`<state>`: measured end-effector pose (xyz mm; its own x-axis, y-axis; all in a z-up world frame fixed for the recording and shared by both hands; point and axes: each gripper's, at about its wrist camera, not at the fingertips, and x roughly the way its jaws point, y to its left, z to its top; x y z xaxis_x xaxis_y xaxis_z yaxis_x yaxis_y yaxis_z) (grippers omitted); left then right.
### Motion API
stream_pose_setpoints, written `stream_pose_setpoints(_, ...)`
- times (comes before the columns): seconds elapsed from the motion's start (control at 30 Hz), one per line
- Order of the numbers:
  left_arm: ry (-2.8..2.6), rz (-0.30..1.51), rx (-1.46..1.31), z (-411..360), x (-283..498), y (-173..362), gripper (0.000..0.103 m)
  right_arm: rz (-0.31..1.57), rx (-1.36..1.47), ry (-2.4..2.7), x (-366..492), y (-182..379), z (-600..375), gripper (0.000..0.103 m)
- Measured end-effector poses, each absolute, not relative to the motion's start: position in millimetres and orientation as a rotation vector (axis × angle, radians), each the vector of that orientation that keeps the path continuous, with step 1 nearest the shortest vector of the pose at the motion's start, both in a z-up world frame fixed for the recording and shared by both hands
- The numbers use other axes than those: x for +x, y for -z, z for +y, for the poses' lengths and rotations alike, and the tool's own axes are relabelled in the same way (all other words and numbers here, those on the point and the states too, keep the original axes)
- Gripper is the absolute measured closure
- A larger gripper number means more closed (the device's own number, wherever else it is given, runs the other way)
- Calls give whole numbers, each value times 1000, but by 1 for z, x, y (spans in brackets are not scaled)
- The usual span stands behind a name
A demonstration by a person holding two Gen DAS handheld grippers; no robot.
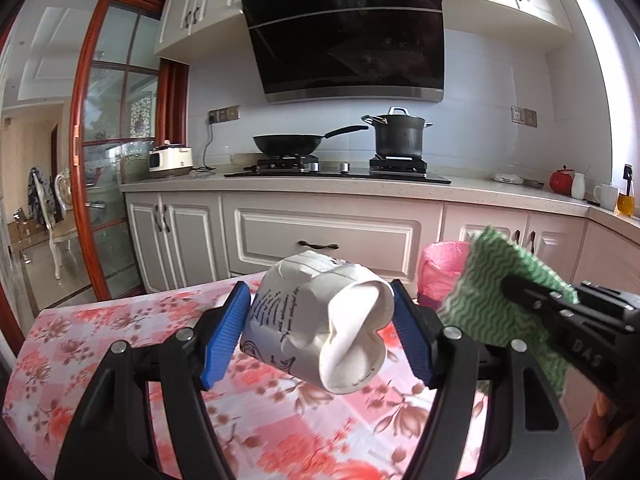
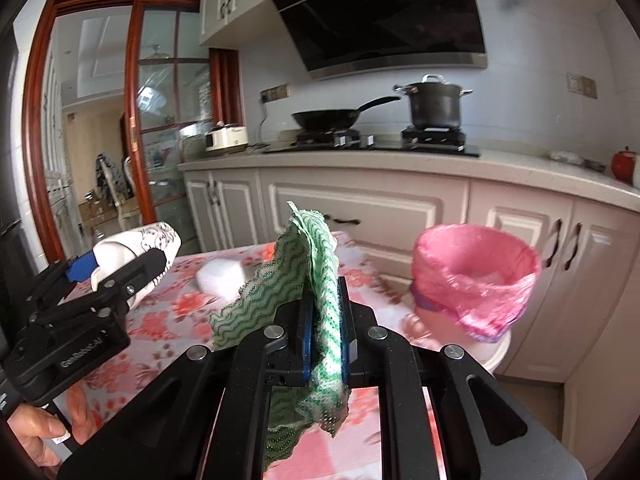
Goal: Collect trash
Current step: 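Carry the paper cup and striped cloth over the pink-lined trash bin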
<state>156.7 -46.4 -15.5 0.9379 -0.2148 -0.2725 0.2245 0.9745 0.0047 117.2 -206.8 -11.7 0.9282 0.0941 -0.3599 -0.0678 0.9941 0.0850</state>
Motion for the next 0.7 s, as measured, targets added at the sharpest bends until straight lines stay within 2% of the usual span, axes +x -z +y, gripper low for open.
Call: stream_pose_setpoints(0.7, 507, 296, 90, -209, 303, 7, 35, 363, 116, 201, 179, 12, -353, 90)
